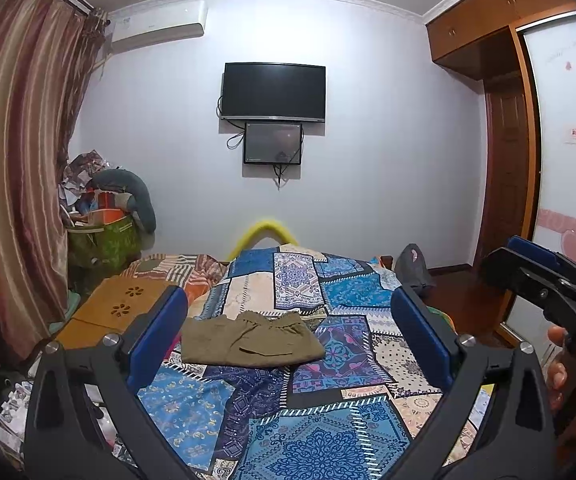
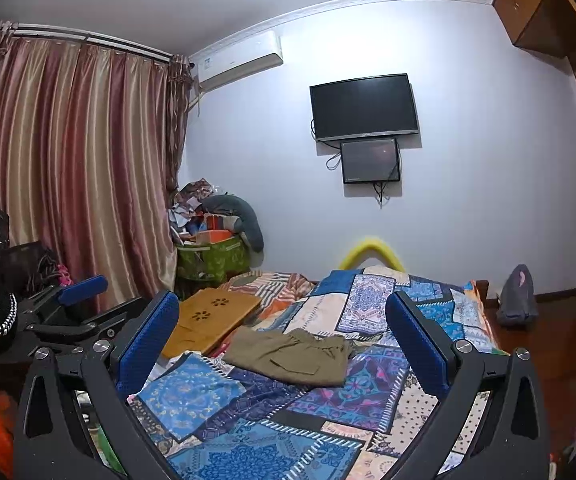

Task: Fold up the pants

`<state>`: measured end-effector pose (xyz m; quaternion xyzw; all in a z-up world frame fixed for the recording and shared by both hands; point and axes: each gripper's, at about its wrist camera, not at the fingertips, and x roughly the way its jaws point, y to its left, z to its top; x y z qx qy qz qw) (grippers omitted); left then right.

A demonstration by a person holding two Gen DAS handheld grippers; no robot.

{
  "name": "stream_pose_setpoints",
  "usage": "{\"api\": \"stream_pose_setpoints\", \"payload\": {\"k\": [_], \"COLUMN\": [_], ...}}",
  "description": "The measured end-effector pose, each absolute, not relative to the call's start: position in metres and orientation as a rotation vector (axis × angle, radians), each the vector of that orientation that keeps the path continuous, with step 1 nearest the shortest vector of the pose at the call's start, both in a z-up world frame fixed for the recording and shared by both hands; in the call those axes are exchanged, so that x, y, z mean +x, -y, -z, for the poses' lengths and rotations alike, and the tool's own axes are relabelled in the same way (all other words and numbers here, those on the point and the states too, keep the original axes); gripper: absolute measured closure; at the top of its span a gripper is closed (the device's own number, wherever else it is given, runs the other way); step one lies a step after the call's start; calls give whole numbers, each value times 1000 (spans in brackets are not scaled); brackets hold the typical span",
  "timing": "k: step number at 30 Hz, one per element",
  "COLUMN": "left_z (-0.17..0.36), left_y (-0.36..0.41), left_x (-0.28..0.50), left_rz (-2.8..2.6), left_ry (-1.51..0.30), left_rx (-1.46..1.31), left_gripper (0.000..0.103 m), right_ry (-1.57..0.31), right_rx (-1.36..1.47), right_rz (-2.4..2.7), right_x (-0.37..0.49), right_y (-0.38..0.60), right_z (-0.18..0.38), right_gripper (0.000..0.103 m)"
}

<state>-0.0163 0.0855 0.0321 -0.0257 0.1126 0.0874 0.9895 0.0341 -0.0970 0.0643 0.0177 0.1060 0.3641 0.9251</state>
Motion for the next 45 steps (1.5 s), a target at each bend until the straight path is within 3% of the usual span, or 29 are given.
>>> {"api": "stream_pose_setpoints", "payload": {"k": [45], "left_z": [-28], "left_y": [-85], "left_x": [-12], "left_rz": [-123], "left_ry": [-245], "left_rx": [-63], "left_gripper": [0], "right_ry": [-248], "right_rx": [32], "right_rz": [-745], "right_x": [35], "right_y": [95], "right_z": [-64], "right_gripper": [0]}}
